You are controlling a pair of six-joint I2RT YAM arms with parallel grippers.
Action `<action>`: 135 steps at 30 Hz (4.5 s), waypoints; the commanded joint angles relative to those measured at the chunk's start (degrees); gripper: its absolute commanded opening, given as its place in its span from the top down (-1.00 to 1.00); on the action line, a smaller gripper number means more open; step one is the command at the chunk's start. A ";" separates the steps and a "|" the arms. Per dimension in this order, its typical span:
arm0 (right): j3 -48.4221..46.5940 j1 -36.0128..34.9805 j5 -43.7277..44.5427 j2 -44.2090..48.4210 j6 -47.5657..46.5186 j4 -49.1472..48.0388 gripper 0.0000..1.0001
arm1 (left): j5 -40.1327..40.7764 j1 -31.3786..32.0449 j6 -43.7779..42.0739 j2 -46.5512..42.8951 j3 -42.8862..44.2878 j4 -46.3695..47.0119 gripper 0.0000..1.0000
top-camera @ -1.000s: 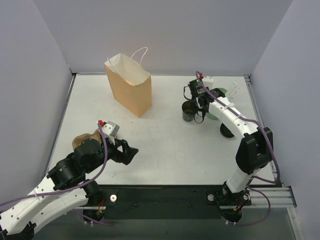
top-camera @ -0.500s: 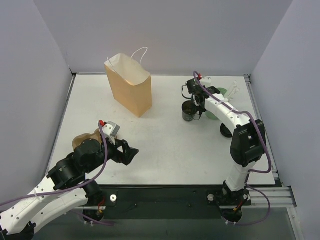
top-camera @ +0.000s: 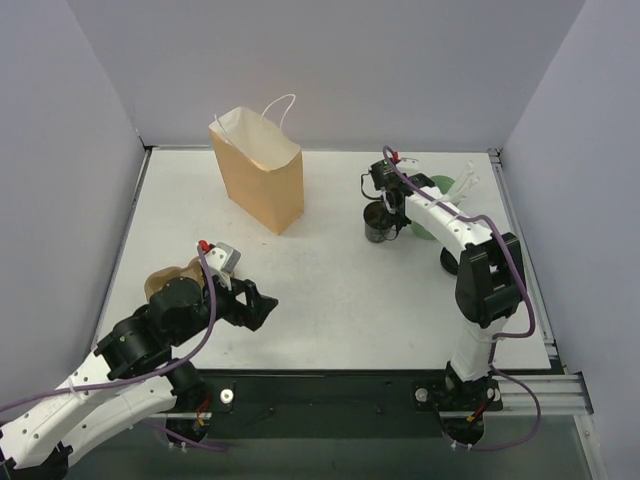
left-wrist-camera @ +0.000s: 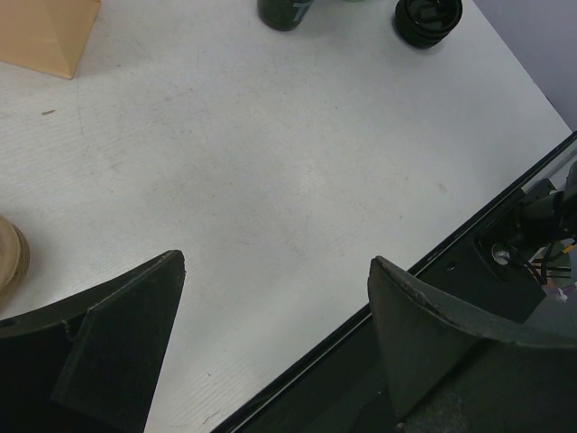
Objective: Pack the takeout coffee
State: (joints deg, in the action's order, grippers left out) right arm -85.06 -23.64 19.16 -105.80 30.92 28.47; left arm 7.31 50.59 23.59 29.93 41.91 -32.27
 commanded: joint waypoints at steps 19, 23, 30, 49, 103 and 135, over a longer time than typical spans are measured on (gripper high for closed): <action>-2.22 1.13 -0.78 1.12 -0.07 0.45 1.00 | -0.46 0.30 0.40 0.83 0.89 2.13 -0.85; -2.31 1.93 -2.54 1.91 1.25 0.36 1.00 | -0.46 0.30 0.40 0.92 0.89 2.21 -0.85; -1.08 2.72 -7.29 3.40 1.34 -2.89 1.00 | -0.63 0.30 0.49 1.27 0.89 2.30 -0.85; 1.55 4.30 -13.43 7.45 4.76 -6.30 1.00 | -1.95 0.30 0.75 2.41 0.89 2.21 -0.85; 18.08 15.82 -37.53 20.98 13.12 -20.82 1.00 | -2.56 0.39 1.10 4.26 1.07 2.13 -0.85; 14.74 11.27 -42.89 30.39 12.94 -14.77 1.00 | 0.25 0.39 1.01 4.35 1.77 0.54 -0.85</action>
State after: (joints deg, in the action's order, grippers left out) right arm -67.75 -7.86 -21.58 -77.95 43.53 11.27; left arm 5.98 50.59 24.47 34.87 41.91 -32.36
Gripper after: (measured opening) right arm 0.036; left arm 0.925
